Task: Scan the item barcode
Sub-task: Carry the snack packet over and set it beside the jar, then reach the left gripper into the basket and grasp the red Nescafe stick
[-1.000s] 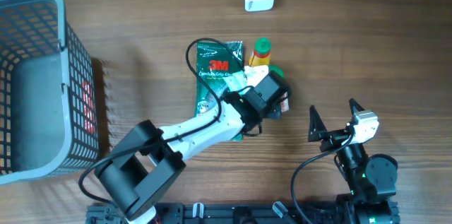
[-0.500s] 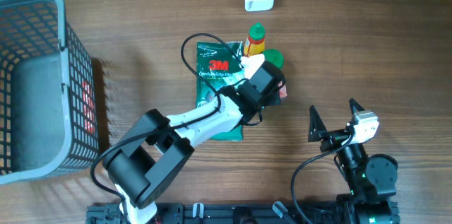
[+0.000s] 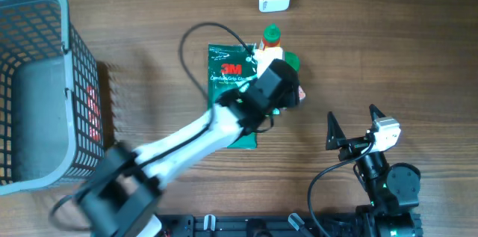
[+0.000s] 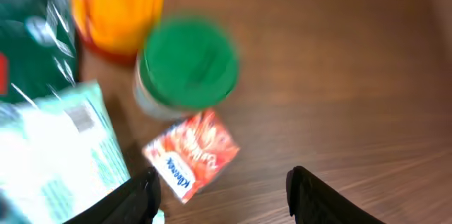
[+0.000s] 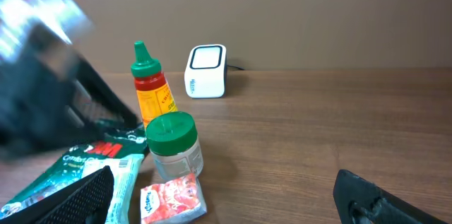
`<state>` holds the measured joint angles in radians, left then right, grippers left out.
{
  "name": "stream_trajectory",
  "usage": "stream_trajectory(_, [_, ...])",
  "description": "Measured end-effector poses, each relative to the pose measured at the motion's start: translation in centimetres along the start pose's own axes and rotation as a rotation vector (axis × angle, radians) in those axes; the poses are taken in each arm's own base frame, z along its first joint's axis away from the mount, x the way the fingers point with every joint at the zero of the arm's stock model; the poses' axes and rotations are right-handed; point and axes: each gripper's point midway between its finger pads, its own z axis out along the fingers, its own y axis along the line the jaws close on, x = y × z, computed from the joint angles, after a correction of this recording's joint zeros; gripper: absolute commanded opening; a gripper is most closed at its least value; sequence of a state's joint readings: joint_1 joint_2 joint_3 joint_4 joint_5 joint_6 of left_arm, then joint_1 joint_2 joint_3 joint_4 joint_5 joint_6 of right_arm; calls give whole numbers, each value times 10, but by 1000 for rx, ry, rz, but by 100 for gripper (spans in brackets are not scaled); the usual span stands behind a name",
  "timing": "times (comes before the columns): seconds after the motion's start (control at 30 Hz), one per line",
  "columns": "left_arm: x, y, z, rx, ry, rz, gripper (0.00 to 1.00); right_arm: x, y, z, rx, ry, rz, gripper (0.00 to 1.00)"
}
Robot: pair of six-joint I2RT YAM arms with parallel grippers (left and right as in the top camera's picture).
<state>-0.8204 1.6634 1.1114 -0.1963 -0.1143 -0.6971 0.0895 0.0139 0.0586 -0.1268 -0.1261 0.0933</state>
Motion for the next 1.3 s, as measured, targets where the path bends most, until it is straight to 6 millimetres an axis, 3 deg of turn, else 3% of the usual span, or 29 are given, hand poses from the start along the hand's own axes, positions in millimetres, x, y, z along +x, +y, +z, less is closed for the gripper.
stream_trajectory(0.1, [-37, 5, -44, -16, -111, 1, 87, 0, 0, 0, 0, 0, 0, 100])
stream_trajectory(0.2, [-73, 23, -90, -74, -243, -27, 94, 0, 0, 0, 0, 0, 0, 100])
stream_trajectory(0.27, [-106, 43, -136, -129, -387, -73, 99, 0, 0, 0, 0, 0, 0, 100])
stream_trajectory(0.4, [-143, 77, -197, -202, -569, -156, 100, 0, 0, 0, 0, 0, 0, 100])
stream_trajectory(0.53, [-175, 128, -271, -304, -791, -285, 100, 0, 0, 0, 0, 0, 0, 100])
stream_trajectory(0.7, [-186, 195, -365, -447, -1062, -483, 100, 0, 0, 0, 0, 0, 0, 100])
stream_trajectory(0.8, [-171, 233, -417, -547, -1201, -622, 100, 0, 0, 0, 0, 0, 0, 100])
stream_trajectory(0.83, [-166, 240, -425, -571, -1221, -647, 100, 0, 0, 0, 0, 0, 0, 100])
stream_trajectory(0.87, [-153, 259, -447, -630, -1285, -729, 100, 0, 0, 0, 0, 0, 0, 100])
stream_trajectory(1.0, [-124, 302, -475, -740, -1366, -930, 100, 0, 0, 0, 0, 0, 0, 100])
stream_trajectory(1.07, [-117, 322, -478, -760, -1381, -1018, 99, 0, 0, 0, 0, 0, 0, 100])
stream_trajectory(1.17, [-112, 355, -472, -754, -1352, -1137, 99, 0, 0, 0, 0, 0, 0, 100])
stream_trajectory(1.3, [-108, 402, -442, -728, -1215, -1275, 99, 0, 0, 0, 0, 0, 0, 100])
